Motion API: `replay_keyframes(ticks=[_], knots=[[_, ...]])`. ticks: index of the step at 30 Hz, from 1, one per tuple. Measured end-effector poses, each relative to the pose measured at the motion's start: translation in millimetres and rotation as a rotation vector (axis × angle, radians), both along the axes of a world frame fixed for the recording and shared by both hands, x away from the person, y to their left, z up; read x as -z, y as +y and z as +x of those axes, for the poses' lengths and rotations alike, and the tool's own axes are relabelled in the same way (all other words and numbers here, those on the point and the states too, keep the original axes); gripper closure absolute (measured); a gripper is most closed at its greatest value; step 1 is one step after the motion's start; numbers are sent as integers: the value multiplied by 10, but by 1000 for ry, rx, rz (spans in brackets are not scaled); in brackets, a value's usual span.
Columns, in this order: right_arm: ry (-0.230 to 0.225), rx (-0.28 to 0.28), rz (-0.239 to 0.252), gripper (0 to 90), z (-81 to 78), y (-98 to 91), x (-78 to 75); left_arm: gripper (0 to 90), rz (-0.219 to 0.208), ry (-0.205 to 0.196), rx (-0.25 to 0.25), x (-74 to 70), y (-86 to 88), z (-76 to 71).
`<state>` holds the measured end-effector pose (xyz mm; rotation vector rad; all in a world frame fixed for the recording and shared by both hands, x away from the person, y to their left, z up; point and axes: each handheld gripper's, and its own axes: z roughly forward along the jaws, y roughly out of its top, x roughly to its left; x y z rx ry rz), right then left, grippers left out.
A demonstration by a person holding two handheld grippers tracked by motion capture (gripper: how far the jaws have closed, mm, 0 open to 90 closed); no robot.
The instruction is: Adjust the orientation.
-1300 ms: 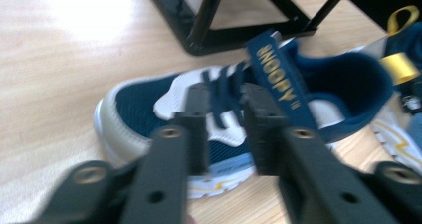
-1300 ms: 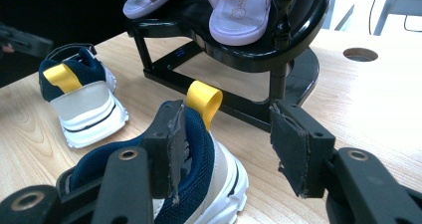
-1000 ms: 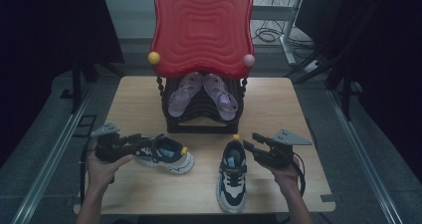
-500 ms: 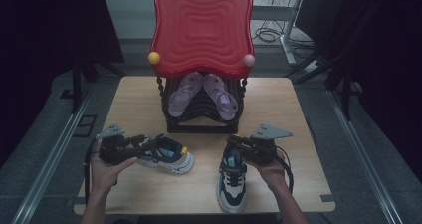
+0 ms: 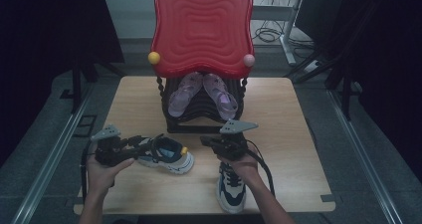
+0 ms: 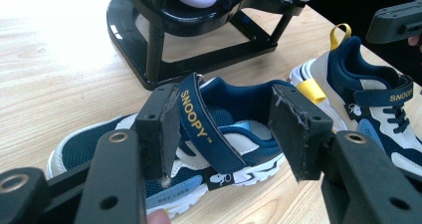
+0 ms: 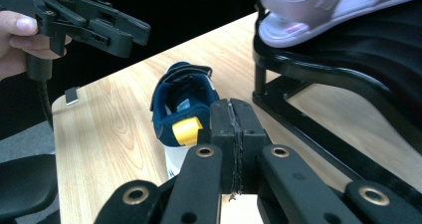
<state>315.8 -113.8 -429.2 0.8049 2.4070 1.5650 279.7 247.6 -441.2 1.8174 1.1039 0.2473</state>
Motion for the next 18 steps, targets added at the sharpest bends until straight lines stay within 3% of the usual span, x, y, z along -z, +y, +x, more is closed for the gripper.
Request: replay_keyframes(ticks=[12,18], knots=[[44,-27,-10,897,118,391,37,460,-6,1,-9,2,61,-27],[56,-25,-47,897,161,540,85,459,-4,1,-7,3,65,-32]])
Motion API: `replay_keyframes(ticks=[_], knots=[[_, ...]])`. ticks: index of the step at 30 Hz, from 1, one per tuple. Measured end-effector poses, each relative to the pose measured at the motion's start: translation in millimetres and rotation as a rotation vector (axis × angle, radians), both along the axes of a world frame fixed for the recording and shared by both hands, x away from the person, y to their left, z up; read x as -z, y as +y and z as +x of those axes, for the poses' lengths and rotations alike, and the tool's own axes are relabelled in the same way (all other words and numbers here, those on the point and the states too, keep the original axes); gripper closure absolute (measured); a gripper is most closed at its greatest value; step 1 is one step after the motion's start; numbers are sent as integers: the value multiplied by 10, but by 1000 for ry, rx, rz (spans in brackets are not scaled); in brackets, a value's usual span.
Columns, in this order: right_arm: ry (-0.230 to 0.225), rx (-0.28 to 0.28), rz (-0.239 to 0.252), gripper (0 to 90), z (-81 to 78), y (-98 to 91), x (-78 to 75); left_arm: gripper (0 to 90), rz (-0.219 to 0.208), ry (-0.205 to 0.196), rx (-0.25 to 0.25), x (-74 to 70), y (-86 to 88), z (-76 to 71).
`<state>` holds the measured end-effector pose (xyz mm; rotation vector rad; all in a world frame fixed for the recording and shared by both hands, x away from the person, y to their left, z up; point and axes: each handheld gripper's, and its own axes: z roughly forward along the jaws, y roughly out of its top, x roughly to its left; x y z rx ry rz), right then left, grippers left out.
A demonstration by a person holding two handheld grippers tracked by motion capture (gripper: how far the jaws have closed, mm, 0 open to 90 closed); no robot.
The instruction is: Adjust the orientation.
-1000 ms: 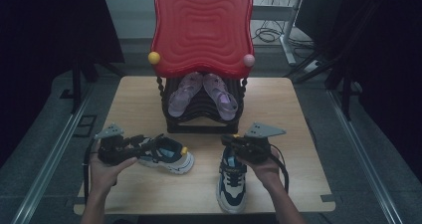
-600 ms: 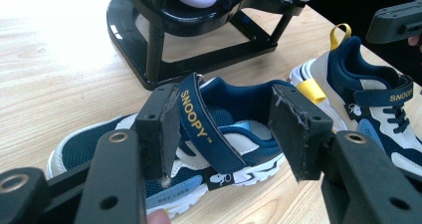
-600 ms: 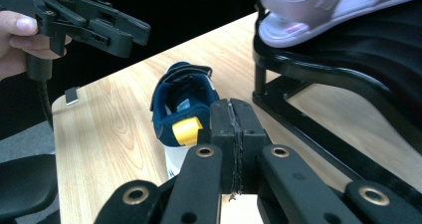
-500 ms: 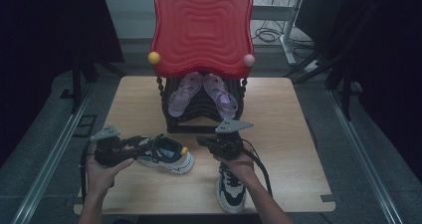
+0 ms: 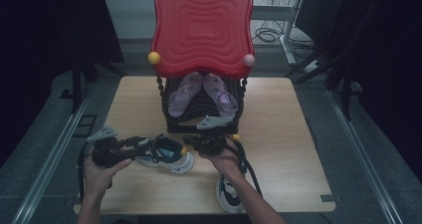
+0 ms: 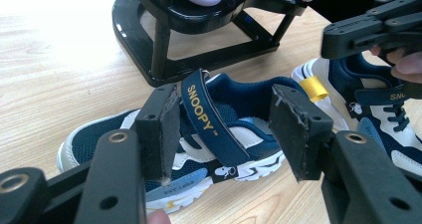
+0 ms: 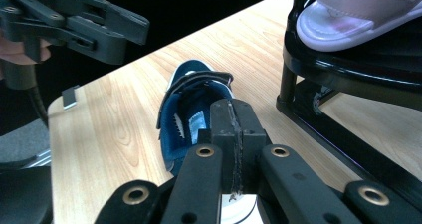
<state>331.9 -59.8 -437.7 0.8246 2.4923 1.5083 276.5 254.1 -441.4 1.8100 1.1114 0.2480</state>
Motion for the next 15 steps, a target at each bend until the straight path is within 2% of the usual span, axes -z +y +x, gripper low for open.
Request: replay_keyframes(ticks=[8,15], knots=[[2,12,-48,897,74,118,45,460,8,2,-2,10,0,2],[34,22,-77,897,144,192,130,459,4,-3,-7,-3,21,-7]])
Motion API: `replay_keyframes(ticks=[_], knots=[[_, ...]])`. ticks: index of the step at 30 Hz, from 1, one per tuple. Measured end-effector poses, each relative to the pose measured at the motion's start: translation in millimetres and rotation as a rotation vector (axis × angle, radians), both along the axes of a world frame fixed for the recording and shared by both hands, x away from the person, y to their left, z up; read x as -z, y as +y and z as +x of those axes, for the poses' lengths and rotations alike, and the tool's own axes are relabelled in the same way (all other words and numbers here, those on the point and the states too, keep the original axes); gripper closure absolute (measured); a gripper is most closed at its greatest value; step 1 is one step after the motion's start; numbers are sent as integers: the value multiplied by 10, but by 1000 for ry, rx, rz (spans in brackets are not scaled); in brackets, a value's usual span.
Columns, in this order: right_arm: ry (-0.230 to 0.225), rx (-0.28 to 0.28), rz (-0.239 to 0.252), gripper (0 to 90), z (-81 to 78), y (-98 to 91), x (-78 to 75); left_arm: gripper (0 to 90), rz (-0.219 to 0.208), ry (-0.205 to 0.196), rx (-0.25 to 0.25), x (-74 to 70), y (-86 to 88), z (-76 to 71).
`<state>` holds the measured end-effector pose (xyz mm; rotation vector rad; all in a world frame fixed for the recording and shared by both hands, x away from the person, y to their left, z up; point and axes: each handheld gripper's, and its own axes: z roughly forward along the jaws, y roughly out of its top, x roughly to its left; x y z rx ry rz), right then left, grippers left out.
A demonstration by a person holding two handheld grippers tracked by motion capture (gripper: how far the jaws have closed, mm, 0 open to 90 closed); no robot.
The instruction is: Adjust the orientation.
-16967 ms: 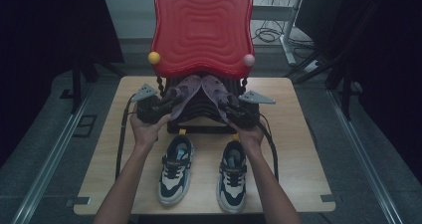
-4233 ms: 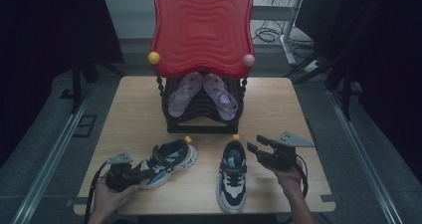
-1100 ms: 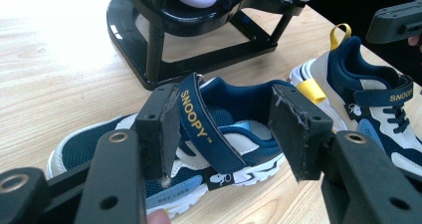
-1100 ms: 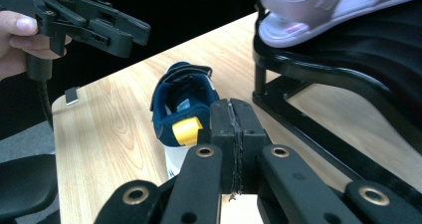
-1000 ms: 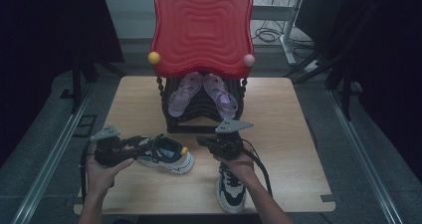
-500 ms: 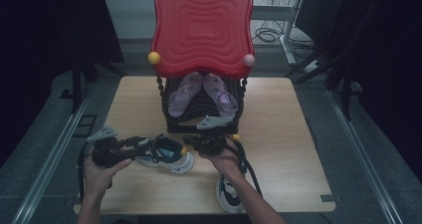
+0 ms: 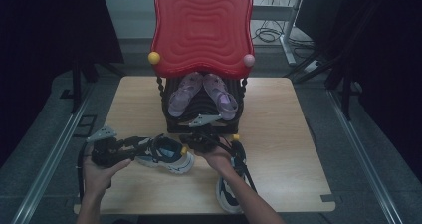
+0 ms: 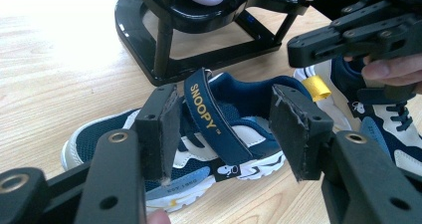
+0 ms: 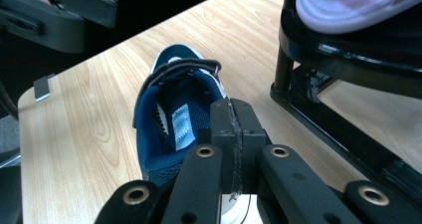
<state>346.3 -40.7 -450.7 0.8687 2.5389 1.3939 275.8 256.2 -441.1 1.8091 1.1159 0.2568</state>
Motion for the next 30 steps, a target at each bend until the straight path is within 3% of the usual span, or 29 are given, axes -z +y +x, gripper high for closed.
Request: replay_keyframes(ticks=[15,30], knots=[[43,-15,-43,899,10,50,86,458,-10,-2,0,0,16,0],[29,-103,-45,898,-236,98,115,458,-20,-13,-11,-22,66,-19]])
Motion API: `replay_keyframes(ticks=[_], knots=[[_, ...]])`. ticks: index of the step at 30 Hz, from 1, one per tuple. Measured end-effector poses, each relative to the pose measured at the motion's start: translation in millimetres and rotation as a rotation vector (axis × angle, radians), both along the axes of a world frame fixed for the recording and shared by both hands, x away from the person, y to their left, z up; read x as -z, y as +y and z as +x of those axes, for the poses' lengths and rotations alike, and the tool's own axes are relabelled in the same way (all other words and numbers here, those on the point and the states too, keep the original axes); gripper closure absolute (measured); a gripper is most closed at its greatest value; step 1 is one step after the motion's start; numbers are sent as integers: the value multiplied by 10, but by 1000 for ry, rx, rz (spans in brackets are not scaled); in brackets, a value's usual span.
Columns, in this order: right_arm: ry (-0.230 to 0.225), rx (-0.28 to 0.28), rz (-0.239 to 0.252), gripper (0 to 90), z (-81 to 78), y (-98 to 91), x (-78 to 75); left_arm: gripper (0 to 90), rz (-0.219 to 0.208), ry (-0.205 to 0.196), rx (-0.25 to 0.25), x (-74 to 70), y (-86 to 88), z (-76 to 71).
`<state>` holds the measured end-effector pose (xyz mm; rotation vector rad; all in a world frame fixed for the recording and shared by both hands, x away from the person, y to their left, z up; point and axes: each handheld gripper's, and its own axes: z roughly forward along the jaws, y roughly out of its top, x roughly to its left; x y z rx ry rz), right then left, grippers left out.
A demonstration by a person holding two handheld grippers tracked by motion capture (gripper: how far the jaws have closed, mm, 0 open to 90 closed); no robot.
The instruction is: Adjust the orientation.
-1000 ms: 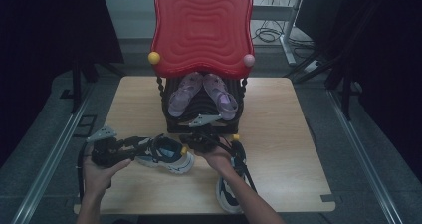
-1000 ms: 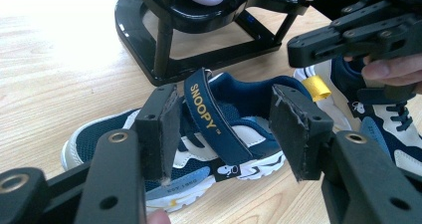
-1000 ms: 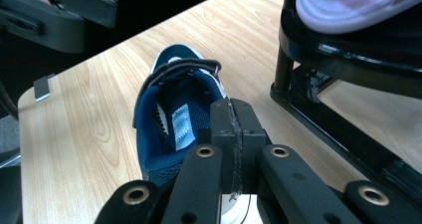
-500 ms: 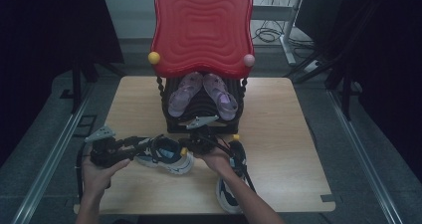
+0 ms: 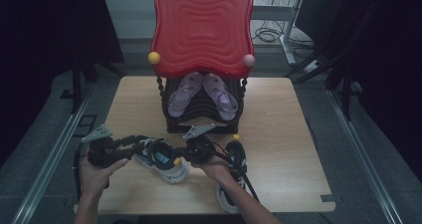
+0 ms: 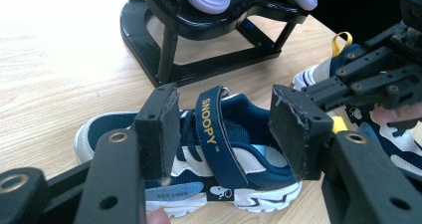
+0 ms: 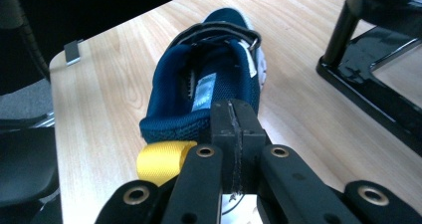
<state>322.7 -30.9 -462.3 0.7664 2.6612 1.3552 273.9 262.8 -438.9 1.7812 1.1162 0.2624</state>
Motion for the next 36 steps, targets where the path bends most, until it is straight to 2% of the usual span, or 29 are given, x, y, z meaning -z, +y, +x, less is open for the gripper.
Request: replay_keyframes(ticks=[12,26,36], knots=[[-2,-58,11,899,-199,46,22,459,-1,-3,-2,-10,13,-8],[29,-126,84,899,-416,214,138,459,-5,-12,-10,-24,53,-22],[43,-179,130,898,-473,356,190,458,-9,-14,-15,-26,67,-28]])
